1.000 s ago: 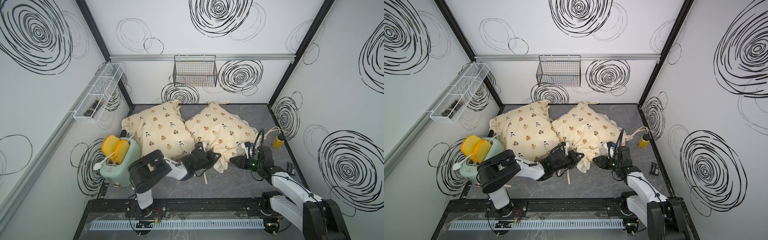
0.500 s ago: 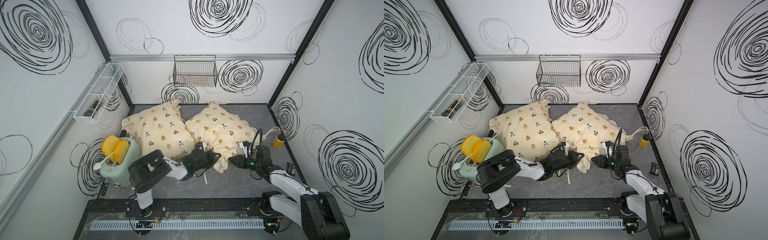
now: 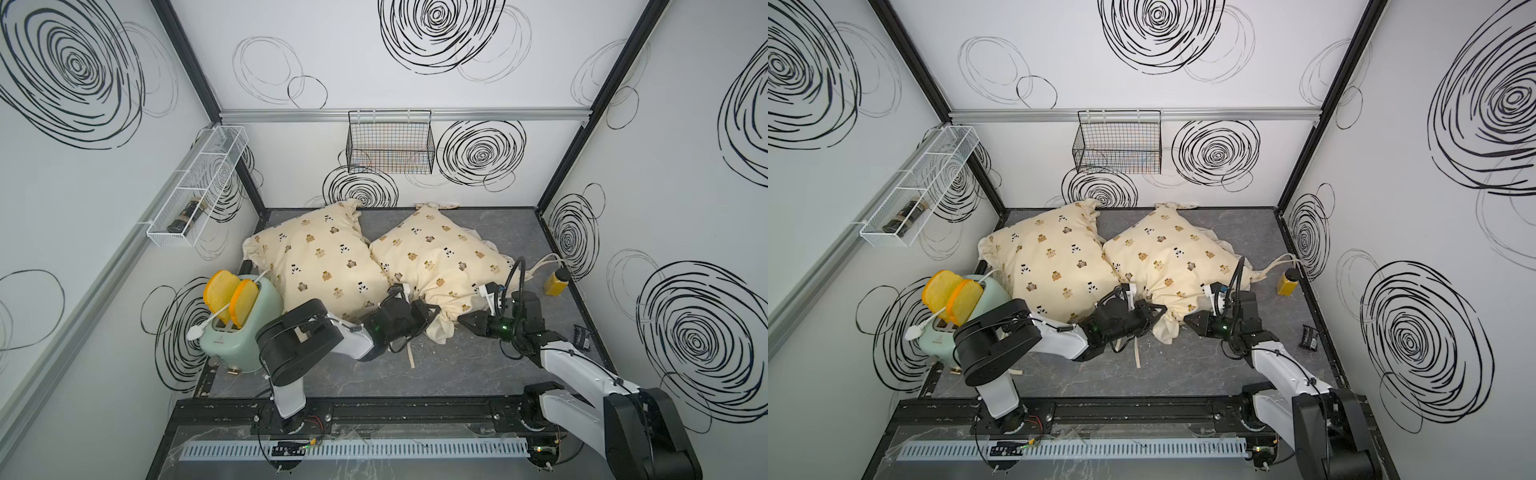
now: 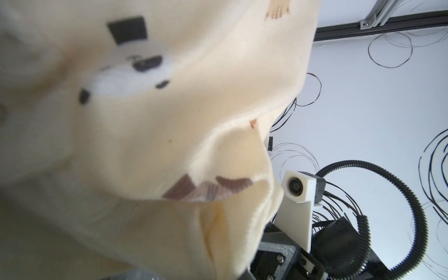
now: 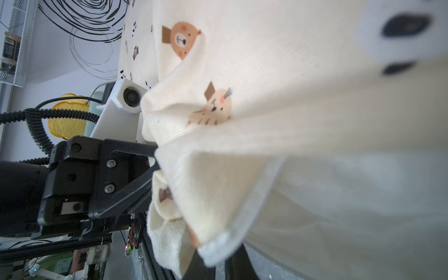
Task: Zip up pillowcases
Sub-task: Zip the zipper on the pillowcase.
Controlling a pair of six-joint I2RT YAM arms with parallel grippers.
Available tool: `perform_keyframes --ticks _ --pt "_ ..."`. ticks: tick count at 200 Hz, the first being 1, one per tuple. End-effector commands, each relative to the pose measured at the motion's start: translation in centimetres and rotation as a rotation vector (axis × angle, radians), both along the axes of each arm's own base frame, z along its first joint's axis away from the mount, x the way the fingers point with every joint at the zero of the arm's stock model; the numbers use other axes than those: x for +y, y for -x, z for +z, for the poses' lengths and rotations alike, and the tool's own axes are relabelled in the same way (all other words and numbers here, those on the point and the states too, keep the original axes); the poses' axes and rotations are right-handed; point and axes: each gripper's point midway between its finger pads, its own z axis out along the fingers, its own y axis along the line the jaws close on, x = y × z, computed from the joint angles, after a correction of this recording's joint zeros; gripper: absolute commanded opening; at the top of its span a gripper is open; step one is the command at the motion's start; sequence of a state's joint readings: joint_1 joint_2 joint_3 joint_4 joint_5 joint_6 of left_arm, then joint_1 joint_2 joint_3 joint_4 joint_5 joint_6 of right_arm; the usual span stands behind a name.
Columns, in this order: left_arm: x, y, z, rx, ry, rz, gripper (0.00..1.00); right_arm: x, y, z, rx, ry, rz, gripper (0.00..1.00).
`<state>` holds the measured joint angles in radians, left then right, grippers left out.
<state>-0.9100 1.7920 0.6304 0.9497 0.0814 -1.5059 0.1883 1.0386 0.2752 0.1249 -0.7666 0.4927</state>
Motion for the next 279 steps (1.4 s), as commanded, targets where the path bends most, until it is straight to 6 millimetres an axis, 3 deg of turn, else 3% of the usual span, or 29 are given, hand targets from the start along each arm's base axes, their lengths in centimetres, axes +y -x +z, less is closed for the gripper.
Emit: perform_keyframes --ticks 1,10,57,92,150,153,177,195,216,253,279 --pt "0.7 -1.2 0.8 -0.018 0.056 0.052 0.05 -0.1 0.6 -0.5 0.03 0.013 0.001 0.04" --pt "0.7 -1.1 0.7 -0.017 0.051 0.052 0.0 -0.1 0.5 -0.6 0.037 0.017 -0.006 0.0" --pt "1.9 -1.3 0.1 -0.024 0.009 0.071 0.0 -0.6 0.2 -0.2 0.055 0.047 -0.032 0.0" --pt "3.9 -1.6 -0.9 -0.068 -0.152 0.093 0.0 -1.2 -0.2 0.4 0.049 0.081 -0.058 0.0" --pt "5.4 -0.9 -1.6 -0.058 -0.149 0.085 0.0 -1.5 -1.0 0.6 0.051 0.083 -0.081 0.0" --pt "5.4 -0.9 -1.5 -0.061 -0.147 0.079 0.02 -1.5 -1.0 0.7 0.048 0.077 -0.077 0.0" --pt "4.6 -0.7 -1.1 -0.118 -0.179 0.011 0.56 -0.6 -1.1 1.4 0.05 0.034 -0.054 0.0" --pt "3.7 -0.4 -0.7 -0.182 -0.245 -0.073 0.72 0.0 -0.8 1.8 0.053 0.016 -0.037 0.0" --pt "4.2 -0.2 -0.4 -0.291 -0.408 -0.133 0.77 0.0 -0.7 2.3 0.063 0.011 -0.041 0.0" --pt "7.6 0.3 1.1 -0.541 -0.943 -0.164 0.76 0.1 -0.7 3.6 0.073 -0.006 -0.051 0.0" --pt "6.2 1.4 3.3 -0.714 -0.973 -0.231 0.67 0.3 -0.7 3.8 0.09 -0.016 -0.045 0.0"
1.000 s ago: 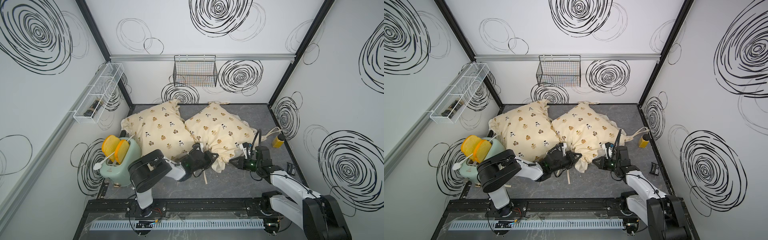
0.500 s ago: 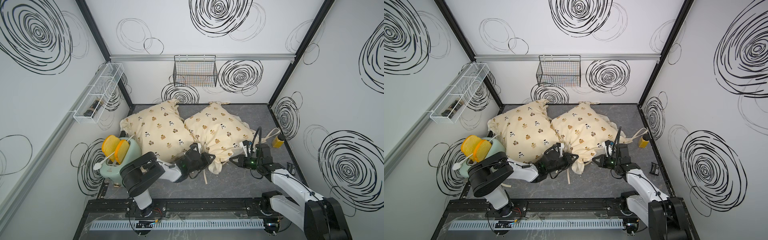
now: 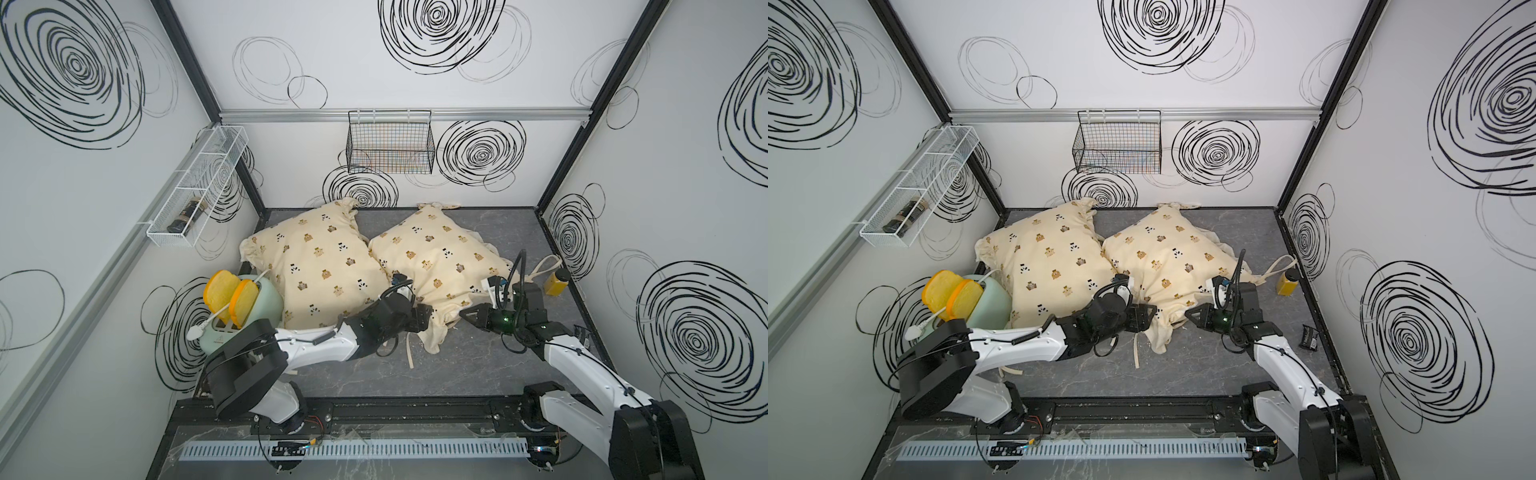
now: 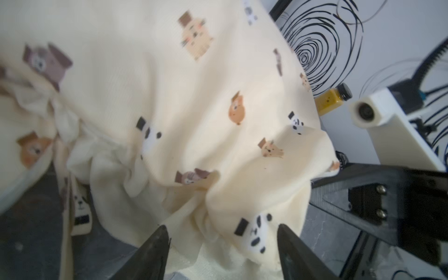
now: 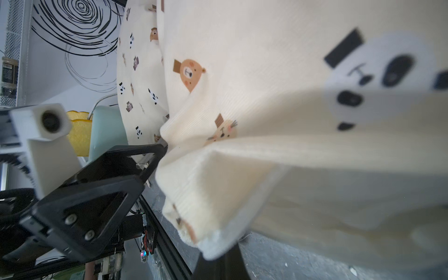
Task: Zip up pillowcases
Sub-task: Zip the zipper on the pillowcase.
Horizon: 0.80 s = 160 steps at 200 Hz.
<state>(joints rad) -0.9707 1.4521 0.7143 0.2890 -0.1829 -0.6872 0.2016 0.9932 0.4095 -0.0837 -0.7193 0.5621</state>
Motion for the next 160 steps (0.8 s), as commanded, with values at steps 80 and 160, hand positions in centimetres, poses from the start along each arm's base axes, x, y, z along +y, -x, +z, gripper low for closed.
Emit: perform_keyframes --ticks 80,160 --pt "-6.3 2.0 -0.6 -0.196 -0.207 -0.312 0.81 1.0 0.6 1.4 0.022 -0.038 0.031 0.0" --pt "-6.5 -0.2 -3.7 -0.114 -0.272 -0.259 0.21 1.3 1.0 1.1 0.026 -0.05 0.047 0.0"
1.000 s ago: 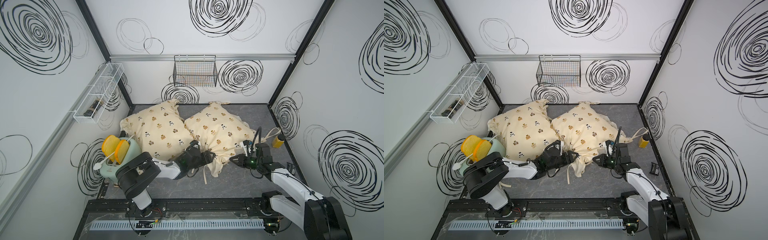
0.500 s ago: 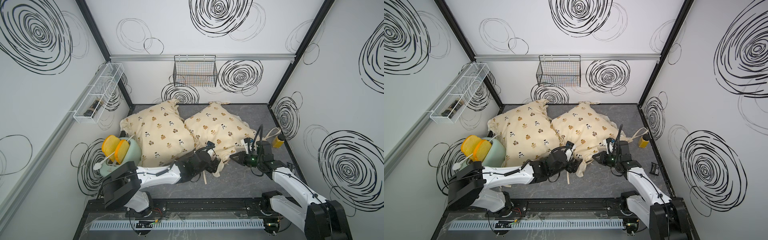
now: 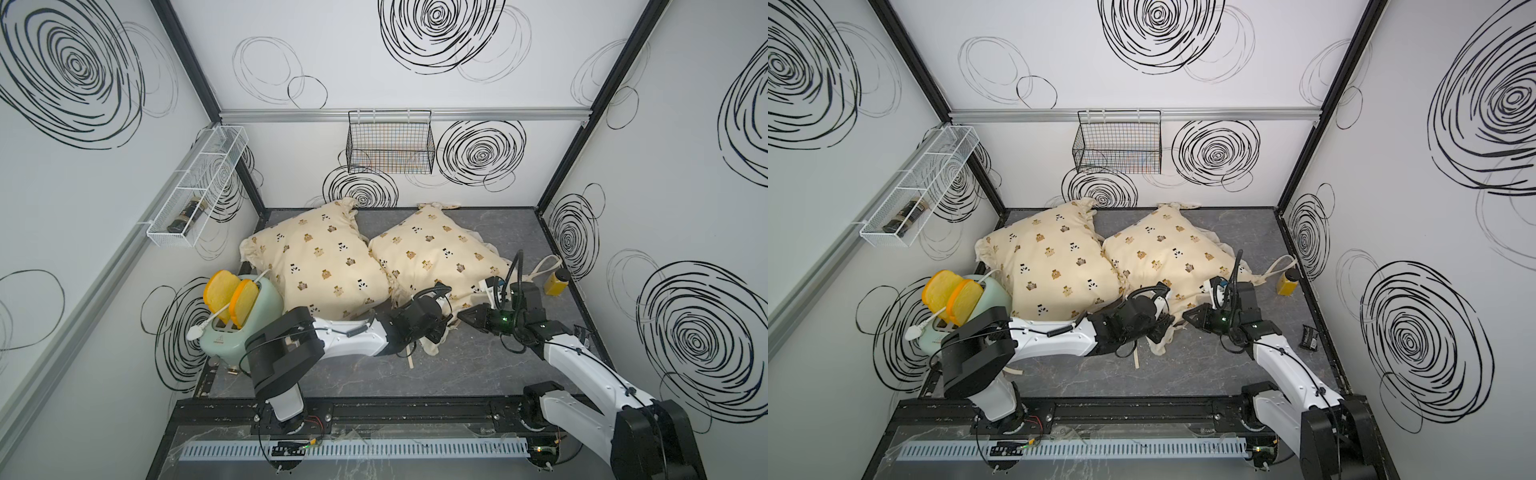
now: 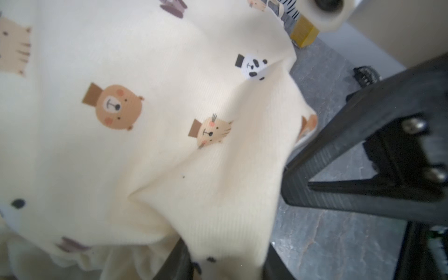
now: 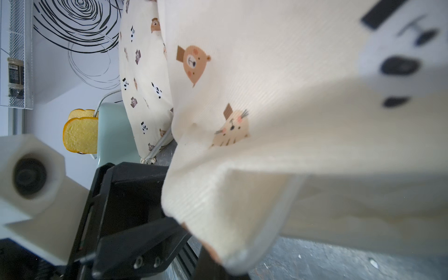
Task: Zip up pillowcases
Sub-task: Zip the zipper on the pillowcase.
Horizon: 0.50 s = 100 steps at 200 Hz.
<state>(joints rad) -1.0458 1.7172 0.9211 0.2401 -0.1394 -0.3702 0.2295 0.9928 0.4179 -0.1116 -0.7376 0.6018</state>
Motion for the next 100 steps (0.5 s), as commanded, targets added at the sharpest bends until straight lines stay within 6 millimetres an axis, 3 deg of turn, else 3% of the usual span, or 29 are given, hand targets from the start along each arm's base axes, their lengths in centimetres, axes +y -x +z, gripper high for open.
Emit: perform_keyframes --ticks 1,23,54,100 --pt "0.0 -1.0 -0.1 -0.003 -0.01 0.027 0.2 0.6 0.1 1.0 -0.026 -0.027 0.026 0.0" --pt "0.7 -1.5 -0.1 0.005 0.0 0.06 0.0 0.4 0.1 0.6 -0.024 -0.011 0.019 0.0" --pt "2.4 -2.0 -0.3 0.006 -0.019 0.115 0.0 -0.1 -0.1 0.3 -0.026 0.014 -0.002 0.0" --pt "6.9 -2.8 -2.0 0.032 -0.054 0.252 0.0 -1.1 -0.6 0.5 -0.024 0.003 -0.037 0.0"
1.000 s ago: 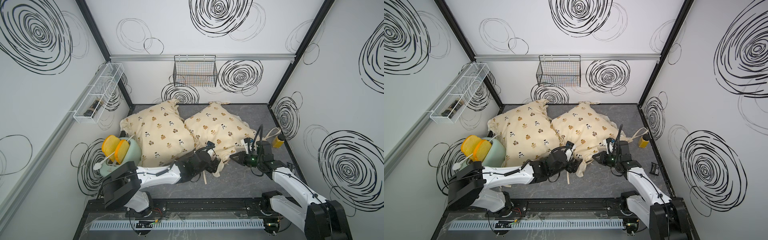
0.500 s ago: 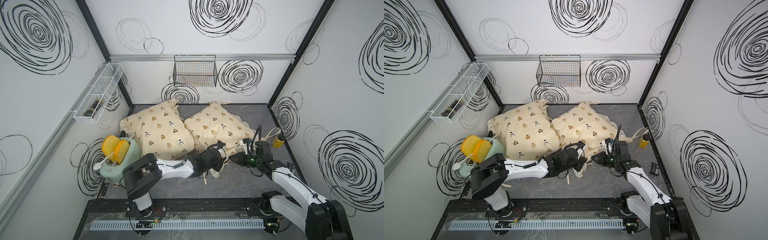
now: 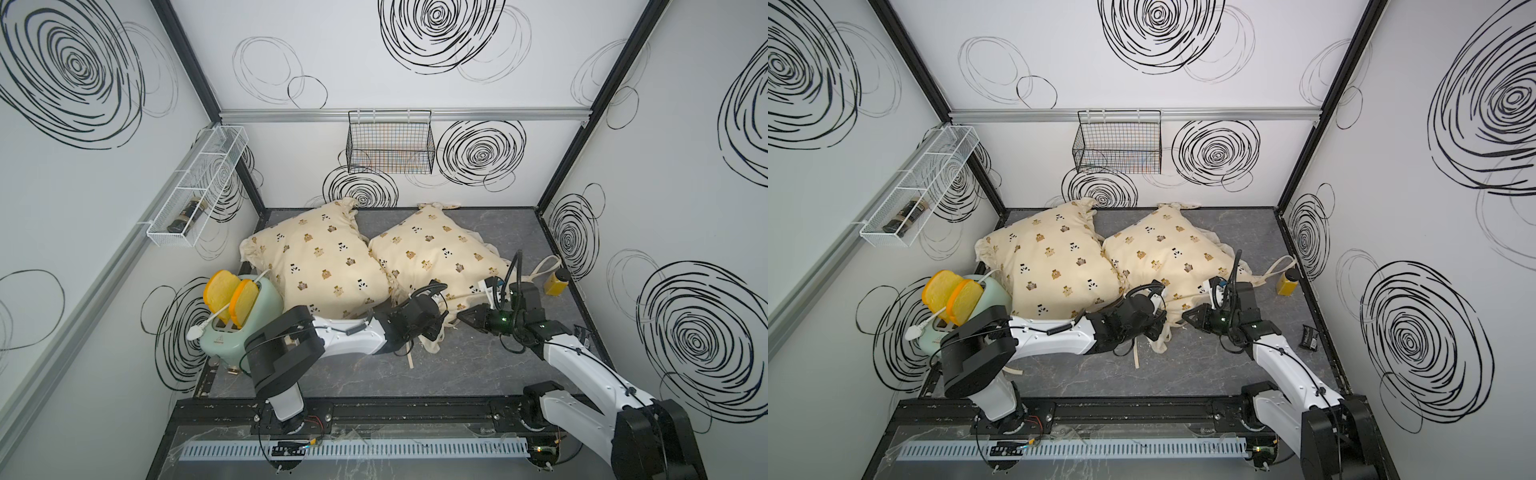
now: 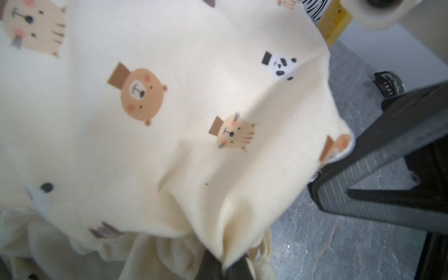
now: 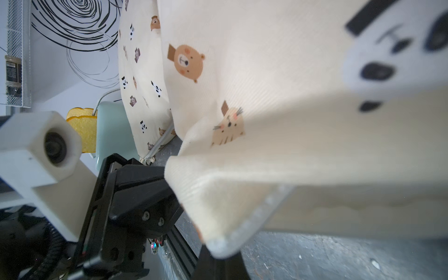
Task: Zip up pillowcases
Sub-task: Zip the zipper on the pillowcase.
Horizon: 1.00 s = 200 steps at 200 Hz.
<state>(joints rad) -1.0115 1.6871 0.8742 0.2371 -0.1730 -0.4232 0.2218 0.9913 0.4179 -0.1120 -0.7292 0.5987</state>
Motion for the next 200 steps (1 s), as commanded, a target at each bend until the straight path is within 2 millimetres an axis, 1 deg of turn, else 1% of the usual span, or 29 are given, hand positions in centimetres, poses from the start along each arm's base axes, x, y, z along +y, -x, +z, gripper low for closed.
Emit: perform_keyframes --ticks 1,36,62,101,151,183,200 --pt "4.6 -1.7 -1.4 0.01 -0.057 0.16 0.0 -0.9 -0.4 0.5 -0.02 -0.003 -0.027 0.0" --pt "6.7 -1.9 -1.8 0.019 -0.078 0.203 0.0 -2.2 -0.8 -0.3 -0.001 -0.005 -0.063 0.0" --pt "8.1 -2.1 -1.7 0.03 -0.079 0.242 0.0 -3.6 -1.5 -0.6 0.001 0.003 -0.108 0.0" --pt "10.3 -2.7 -1.6 0.051 -0.079 0.309 0.0 -6.8 -2.7 -1.5 0.032 0.057 -0.199 0.0" --pt "13.1 -3.3 -1.1 0.068 -0.046 0.392 0.0 -10.2 -3.2 -1.9 0.046 0.107 -0.311 0.0" --pt "14.3 -3.1 -0.8 0.072 -0.026 0.418 0.0 -13.1 -3.9 -1.9 0.034 0.166 -0.434 0.0" --pt "14.8 -2.9 -0.8 0.074 -0.019 0.425 0.0 -14.0 -4.2 -2.1 0.032 0.187 -0.471 0.0"
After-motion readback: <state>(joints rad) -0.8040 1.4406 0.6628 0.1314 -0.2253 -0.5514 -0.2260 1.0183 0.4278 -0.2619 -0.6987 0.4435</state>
